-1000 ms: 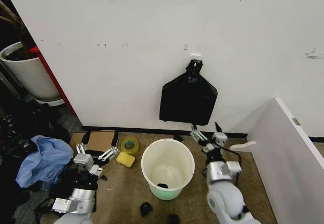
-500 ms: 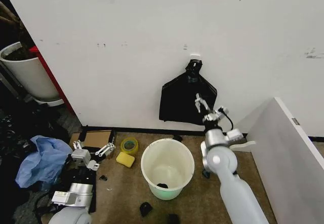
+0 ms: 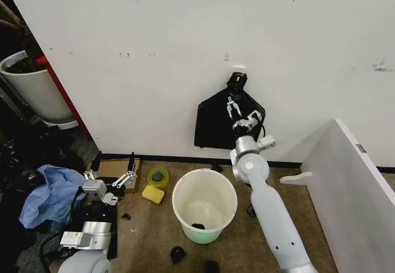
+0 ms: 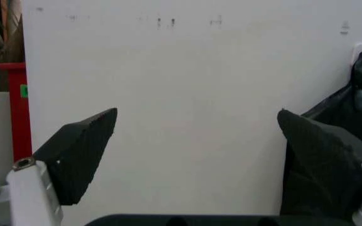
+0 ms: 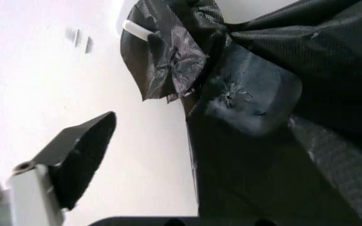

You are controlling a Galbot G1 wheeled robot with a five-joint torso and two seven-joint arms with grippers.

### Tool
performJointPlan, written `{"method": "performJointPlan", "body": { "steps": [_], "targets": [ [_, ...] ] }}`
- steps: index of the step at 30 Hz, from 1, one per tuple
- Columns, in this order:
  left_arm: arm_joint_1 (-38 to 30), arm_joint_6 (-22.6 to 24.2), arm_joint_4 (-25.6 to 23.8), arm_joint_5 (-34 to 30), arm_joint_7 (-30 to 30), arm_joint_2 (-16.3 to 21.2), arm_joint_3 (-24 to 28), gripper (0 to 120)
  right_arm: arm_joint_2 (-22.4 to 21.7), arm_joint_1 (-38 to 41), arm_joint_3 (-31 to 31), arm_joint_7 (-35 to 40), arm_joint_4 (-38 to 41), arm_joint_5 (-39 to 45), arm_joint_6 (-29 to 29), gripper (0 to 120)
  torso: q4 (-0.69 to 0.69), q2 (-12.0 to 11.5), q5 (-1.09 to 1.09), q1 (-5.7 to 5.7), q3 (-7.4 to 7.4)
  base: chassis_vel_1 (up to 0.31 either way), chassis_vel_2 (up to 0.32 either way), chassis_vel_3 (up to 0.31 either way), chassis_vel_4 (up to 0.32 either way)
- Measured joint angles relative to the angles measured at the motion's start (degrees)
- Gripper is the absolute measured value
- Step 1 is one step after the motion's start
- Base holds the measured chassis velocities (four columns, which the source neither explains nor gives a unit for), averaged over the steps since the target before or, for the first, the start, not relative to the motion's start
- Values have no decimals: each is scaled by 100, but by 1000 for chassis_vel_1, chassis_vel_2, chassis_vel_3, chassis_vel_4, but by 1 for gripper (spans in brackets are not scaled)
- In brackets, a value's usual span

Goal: Place the garbage bag over the trash bin.

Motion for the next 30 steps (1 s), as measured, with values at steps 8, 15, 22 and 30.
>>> {"method": "performJointPlan", "body": {
  "steps": [8,15,22,30],
  "targets": [
    [-2,2,20,-34,-31,0,-7,100,1,43,-15,-181,-235,-190,78,74,0,0,1,-1,0,0,0,0,0],
    [7,-7,41,-29,-38,2,3,100,-65,96,-8,-128,-488,-454,73,73,-1,0,2,-1,0,0,0,0,0],
    [-5,-6,46,-18,-41,4,9,100,-129,211,90,-73,-518,-333,84,73,-1,0,1,-1,0,0,0,0,0],
    [-81,7,124,11,-43,-22,52,100,-223,165,131,-178,-477,-273,127,50,-1,0,1,-1,0,0,0,0,0]
  ]
}}
